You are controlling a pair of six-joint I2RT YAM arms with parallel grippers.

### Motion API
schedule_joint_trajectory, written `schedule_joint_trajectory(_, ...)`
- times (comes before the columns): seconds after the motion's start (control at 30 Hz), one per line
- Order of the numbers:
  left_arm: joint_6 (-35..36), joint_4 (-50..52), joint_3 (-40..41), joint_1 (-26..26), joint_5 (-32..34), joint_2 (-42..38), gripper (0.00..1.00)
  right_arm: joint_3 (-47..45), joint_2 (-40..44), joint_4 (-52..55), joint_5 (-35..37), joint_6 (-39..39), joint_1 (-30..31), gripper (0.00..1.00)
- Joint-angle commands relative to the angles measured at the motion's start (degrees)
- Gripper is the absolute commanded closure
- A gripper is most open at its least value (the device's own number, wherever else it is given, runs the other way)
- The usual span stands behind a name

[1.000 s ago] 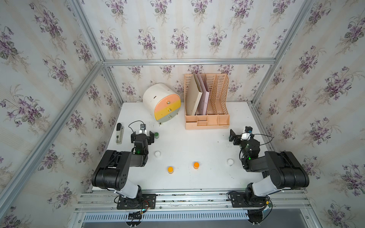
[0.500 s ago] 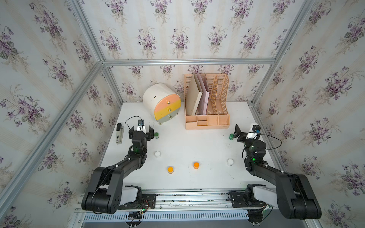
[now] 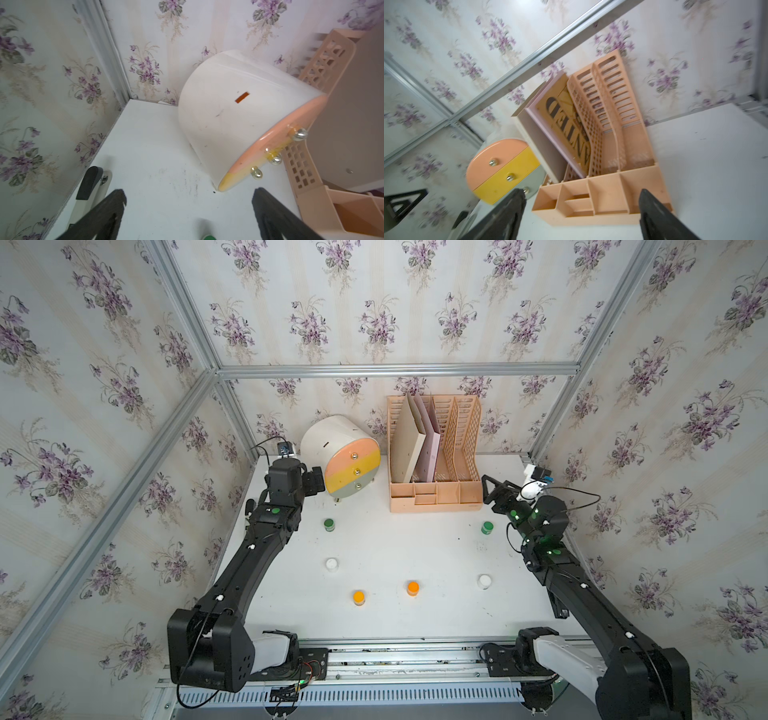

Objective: Put the paint cans in the drawer according to color
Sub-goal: Adjust the storage box at the center of the board.

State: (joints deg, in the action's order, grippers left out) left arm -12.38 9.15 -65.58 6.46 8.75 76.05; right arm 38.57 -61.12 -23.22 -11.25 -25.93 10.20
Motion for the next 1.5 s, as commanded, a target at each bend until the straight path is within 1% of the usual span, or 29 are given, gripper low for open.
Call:
schedule_joint_trajectory(0.0,1.2,6.6,-5.3,-0.1,-8.3,2.5,0.01,3.8,-2.7,3.0,-1.1,2.2,7.0,0.14)
schedule_joint_trajectory(0.1,2.4,9.5,-11.2,-0.4,-10.9,4.6,0.01,6.9,-5.6,1.6,1.4,4.2,13.6,0.17)
schedule_joint_trajectory(0.13,2.7,10.1,-12.9,-0.7,-12.2,7.0,0.01,7.4,-6.6,0.3,1.7,4.4,15.2,0.19)
schedule_joint_trajectory(0.27,2.6,10.7,-18.1,-2.7,-16.9,9.9,0.01,11.1,-11.3,-2.5,3.2,5.2,21.3,0.27)
schedule_joint_trajectory(0.33,2.0,11.0,-20.4,-4.2,-19.5,11.5,0.01,13.5,-13.9,-2.6,5.0,5.6,24.9,0.28)
schedule_joint_trajectory(0.43,0.8,11.0,-23.3,-6.8,-23.4,14.0,0.01,16.3,-17.7,-4.4,6.1,7.0,28.4,0.29)
schedule_joint_trajectory(0.53,-0.6,10.8,-26.0,-9.9,-28.6,17.1,0.01,20.4,-22.6,-4.6,7.5,7.8,30.7,0.29)
schedule_joint_trajectory(0.57,-1.2,10.7,-26.7,-11.0,-31.4,18.3,0.01,22.0,-24.5,-4.6,8.0,7.8,31.2,0.30)
schedule_joint_trajectory(0.67,-2.1,10.4,-29.1,-13.7,-36.9,21.9,0.01,26.1,-29.3,-4.3,11.5,7.9,32.9,0.33)
schedule_joint_trajectory(0.77,-2.8,9.6,-31.6,-15.5,-40.4,25.5,0.01,29.1,-33.5,-6.6,12.1,8.6,33.7,0.37)
schedule_joint_trajectory(0.93,-4.6,8.9,-38.0,-17.4,-45.7,32.2,0.01,36.4,-41.9,-6.5,10.8,9.0,33.7,0.36)
schedule_joint_trajectory(1.17,-4.4,9.6,-45.9,-17.6,-46.7,39.8,0.01,47.9,-53.2,-5.1,8.3,9.8,33.7,0.33)
schedule_joint_trajectory(1.33,-3.8,9.8,-49.9,-17.7,-46.9,43.9,0.01,53.9,-58.4,-3.8,8.3,11.1,33.6,0.30)
schedule_joint_trajectory(1.47,-3.5,10.0,-52.8,-17.7,-47.6,46.8,0.01,57.9,-62.1,-2.9,7.5,11.8,33.2,0.31)
